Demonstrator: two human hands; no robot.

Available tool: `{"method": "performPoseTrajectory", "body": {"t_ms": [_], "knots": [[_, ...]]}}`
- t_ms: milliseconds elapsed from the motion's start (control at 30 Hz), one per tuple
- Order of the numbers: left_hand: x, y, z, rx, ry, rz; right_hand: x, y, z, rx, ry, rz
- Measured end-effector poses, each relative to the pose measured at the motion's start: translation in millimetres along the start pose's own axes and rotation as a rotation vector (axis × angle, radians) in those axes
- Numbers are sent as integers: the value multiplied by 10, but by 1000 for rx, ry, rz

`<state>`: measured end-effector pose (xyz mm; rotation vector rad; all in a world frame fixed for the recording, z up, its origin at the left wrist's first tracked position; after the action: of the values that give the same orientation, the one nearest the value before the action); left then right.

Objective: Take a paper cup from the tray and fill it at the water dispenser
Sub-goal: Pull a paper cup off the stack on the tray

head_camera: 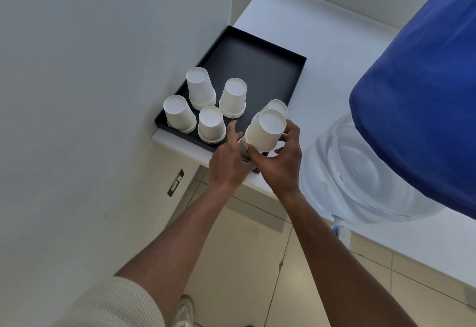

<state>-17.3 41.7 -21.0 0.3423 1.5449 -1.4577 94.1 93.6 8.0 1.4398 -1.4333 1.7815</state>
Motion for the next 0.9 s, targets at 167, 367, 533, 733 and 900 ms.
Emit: {"method": "performPoseTrajectory", "body": {"t_ms": [167,367,533,733,900], "knots": [[20,-77,235,-10,91,-5,212,-119,152,-23,-57,-21],[66,-180,741,-131,56,253,341,-275,486,-21,-70,-36],[-209,-233,890,250,-325,1239,261,-337,765,-17,-49,-79],[-429,-181,1079,440,-291,1335,232,-440,1036,-43,15,-120],[-587,-158,1168,478,-237,1364,235,-616,1227,-37,16,-149]]}}
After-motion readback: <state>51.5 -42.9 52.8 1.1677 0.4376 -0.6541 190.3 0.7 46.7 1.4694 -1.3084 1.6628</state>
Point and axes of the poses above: each hand's wrist, its own z-axis away from the middle knuckle, its own y-axis out of the palm, x = y × z, the point moved 1 cm from there along -z, towards the middle knuckle, and after that the axes turned 14 degrees about x, right-handed, at the moved point
